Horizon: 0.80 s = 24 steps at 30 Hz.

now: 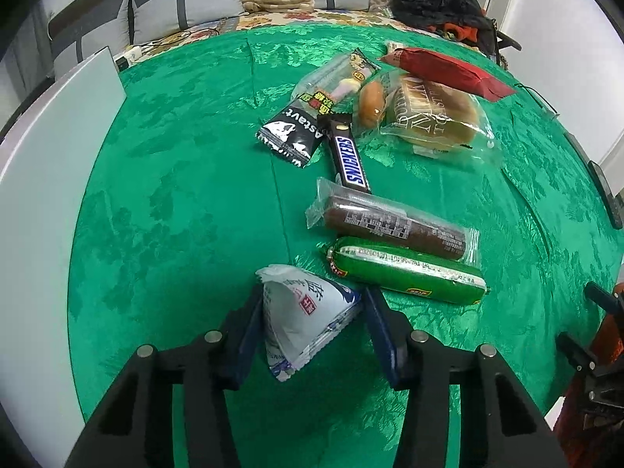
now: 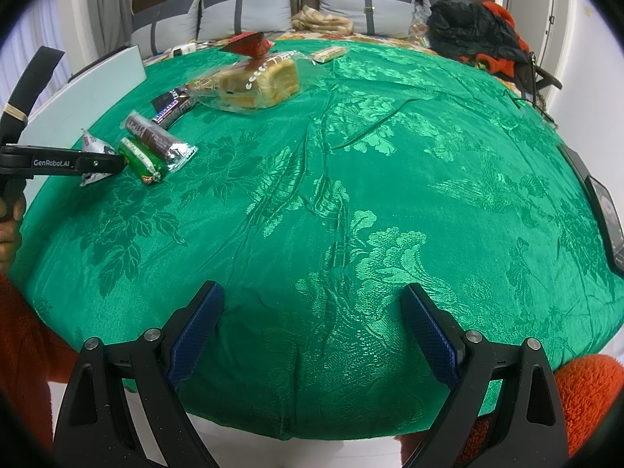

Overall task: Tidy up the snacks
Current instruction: 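Lower the left tool over the white triangular rice-ball pack, then close the left tool on the rice-ball pack while the right tool reaches the green sausage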

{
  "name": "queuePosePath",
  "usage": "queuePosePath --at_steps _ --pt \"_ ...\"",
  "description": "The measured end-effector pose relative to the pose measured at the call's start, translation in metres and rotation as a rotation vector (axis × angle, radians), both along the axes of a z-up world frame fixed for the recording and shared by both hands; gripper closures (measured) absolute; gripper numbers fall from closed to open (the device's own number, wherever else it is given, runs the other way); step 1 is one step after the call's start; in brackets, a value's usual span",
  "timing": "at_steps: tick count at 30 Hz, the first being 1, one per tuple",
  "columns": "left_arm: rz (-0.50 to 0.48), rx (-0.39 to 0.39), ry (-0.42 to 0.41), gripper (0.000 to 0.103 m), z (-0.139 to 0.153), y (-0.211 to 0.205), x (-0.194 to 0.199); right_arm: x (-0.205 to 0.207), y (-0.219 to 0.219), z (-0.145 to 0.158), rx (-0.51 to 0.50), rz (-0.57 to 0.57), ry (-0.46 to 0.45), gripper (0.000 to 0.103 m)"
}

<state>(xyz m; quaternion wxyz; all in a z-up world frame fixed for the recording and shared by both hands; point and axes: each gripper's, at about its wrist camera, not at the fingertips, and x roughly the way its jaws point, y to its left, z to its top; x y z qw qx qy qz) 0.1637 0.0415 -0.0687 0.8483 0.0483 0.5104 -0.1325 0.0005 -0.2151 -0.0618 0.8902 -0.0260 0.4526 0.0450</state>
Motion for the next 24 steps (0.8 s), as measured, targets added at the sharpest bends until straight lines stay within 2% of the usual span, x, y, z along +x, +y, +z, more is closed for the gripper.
queuePosePath --at_steps 6,9,13,18,24 --pt "0.019 -0.006 0.009 0.051 0.000 0.011 -0.006 0.000 0.000 0.000 0.001 0.000 0.000 0.008" --pt "-0.001 -0.001 0.016 0.038 0.000 0.012 -0.008 0.001 0.001 0.000 0.000 -0.001 -0.001 0.008" --pt "-0.022 0.034 0.009 0.033 -0.003 0.004 -0.007 0.002 0.001 0.000 0.000 0.000 -0.004 0.008" --pt "0.029 0.047 -0.005 0.032 -0.004 0.005 -0.003 0.001 0.001 0.000 0.000 0.002 -0.007 0.008" --pt "0.078 0.056 -0.012 0.024 -0.006 0.017 -0.004 0.002 0.001 0.000 0.001 0.002 -0.006 0.008"
